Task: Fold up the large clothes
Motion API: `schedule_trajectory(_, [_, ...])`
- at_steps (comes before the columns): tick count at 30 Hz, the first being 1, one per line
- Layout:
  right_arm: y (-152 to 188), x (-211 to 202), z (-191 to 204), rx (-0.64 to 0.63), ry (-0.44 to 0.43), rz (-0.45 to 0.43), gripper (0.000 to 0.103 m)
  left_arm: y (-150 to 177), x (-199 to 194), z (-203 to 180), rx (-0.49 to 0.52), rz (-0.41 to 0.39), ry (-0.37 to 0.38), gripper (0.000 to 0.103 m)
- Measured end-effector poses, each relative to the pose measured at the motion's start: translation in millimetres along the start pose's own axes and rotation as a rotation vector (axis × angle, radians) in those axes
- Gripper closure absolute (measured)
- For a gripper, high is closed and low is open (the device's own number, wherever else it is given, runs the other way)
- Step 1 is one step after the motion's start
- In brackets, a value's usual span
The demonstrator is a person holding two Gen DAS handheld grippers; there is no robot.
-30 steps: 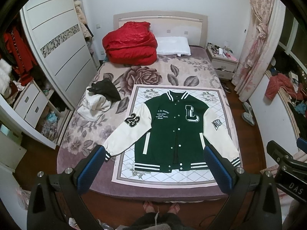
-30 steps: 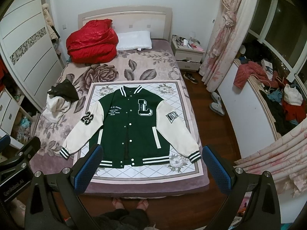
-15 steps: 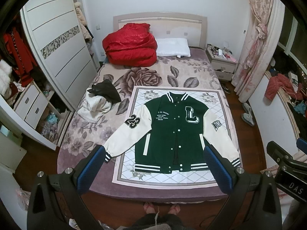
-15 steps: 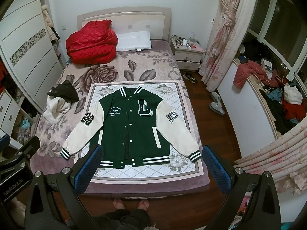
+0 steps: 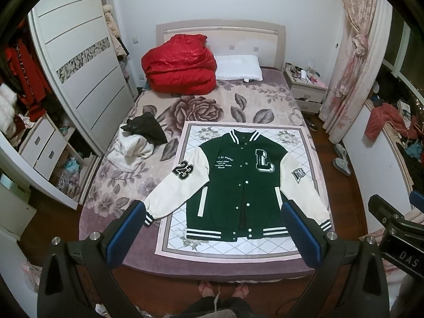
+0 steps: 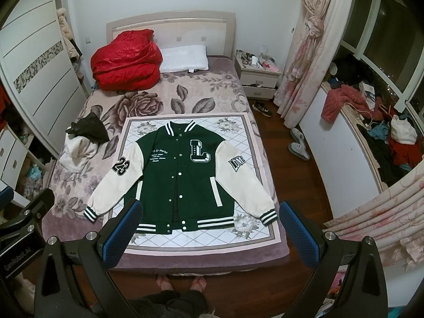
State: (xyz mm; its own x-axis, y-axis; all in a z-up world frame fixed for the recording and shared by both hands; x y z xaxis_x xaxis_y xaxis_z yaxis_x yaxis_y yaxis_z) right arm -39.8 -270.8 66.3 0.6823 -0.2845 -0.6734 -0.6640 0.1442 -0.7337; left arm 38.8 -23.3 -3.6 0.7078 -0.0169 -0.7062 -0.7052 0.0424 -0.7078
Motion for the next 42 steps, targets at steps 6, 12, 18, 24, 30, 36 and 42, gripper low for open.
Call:
schedule_trajectory(6, [-11.1,-9.2,0.2,0.002,0.000,-0.001,0.000,-15.4,1.7,-3.1,-0.001,-0.002,0.002,0.000])
schedule_trajectory(12, [-9.9,-9.4,0.0,0.003,0.000,-0.003,0.000,-14.6,-1.9,-3.8,0.003,-0.010,0.006,0.000])
schedule_trajectory(18, [-15.3,-11.7,-0.5,0.002,0.004,-0.002,0.000,-14.8,-2.7,-4.3,0.002,-0.012,0.010,0.000])
schedule_trajectory(24, [-43.4,-17.1,-5.2,0.003,0.008,0.000,0.000,-15.8,-0.9,-6.6,0.006,-0.014,0.020,0.000])
schedule_trajectory(30, [-41.3,-14.5,-5.6,0.004,0.009,-0.001,0.000,-12.3,11.4,3.9,0.013,-0.007,0.035,0.000])
schedule_trajectory(36, [-37.1,27.9,-3.1,0.040,0.030,0.005,0.000,-13.1,46.4,12.2,0.069,-0.070,-0.006,0.000])
schedule_trajectory(42, [-1.3,140.1,-24.0,0.161,0.052,0.056,0.000,-5.2,141.5,5.8,0.171,-0.116,-0.137,0.000])
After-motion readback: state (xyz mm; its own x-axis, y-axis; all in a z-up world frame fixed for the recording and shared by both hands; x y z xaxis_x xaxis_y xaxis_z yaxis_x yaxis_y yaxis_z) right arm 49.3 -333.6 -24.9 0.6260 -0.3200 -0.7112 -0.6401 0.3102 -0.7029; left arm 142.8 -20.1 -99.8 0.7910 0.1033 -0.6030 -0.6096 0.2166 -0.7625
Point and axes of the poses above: each gripper's, at about its wrist camera, not at the fingertips, and x roughly the way its jaws point, z to its left, y to its underside, the point moved 5 cm from there along x, roughly the way its jaws point, and after that the axes turned 10 degrees about -z, right-handed, at the moved point
